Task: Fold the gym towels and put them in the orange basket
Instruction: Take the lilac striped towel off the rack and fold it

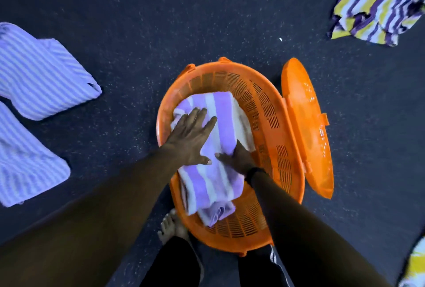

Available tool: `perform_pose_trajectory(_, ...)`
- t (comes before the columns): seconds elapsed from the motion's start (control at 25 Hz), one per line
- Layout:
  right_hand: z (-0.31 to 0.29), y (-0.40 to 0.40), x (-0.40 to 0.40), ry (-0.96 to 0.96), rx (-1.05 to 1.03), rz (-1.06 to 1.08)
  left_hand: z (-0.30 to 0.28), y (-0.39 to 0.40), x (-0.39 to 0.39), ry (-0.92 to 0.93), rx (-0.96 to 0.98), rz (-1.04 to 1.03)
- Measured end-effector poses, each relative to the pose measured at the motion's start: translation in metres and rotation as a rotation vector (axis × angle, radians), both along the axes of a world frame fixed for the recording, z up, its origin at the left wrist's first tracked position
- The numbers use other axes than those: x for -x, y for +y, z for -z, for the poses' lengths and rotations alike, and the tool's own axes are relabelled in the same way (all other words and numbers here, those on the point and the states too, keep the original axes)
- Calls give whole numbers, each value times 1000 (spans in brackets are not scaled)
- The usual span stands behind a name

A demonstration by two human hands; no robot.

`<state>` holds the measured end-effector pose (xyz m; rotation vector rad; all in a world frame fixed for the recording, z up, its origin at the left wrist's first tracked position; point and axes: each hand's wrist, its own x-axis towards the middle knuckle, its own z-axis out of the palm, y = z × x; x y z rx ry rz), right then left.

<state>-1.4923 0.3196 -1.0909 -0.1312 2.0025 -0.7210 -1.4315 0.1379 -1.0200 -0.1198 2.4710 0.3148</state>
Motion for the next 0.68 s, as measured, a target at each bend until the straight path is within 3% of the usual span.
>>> perform_pose_trajectory(0.08, 9, 12, -12, 297, -140, -167, 26, 7, 4, 46, -11, 62)
perform_pose_trajectory(0.16, 3, 20, -25, 616, -114, -457, 48, 9, 13, 158, 34, 143)
perform_pose_trajectory(0.2, 1, 20, -33, 684, -109, -605, 58, 7, 18, 185, 71, 174)
perform_pose_trajectory(0.28, 16, 22, -44, 688, -149, -756, 79, 6, 27, 121, 111, 209)
perform_pose_trajectory(0.4, 55, 23, -55, 657, -232, -764, 109, 9, 31, 16, 229, 244)
perform_pose_trajectory(0.6, 98, 18, -62, 784, -261, -737, 140, 11, 26, 135, 214, 147)
perform_pose_trajectory(0.68, 89, 17, -62, 762, -272, -740, 127, 12, 29, 67, 233, 160)
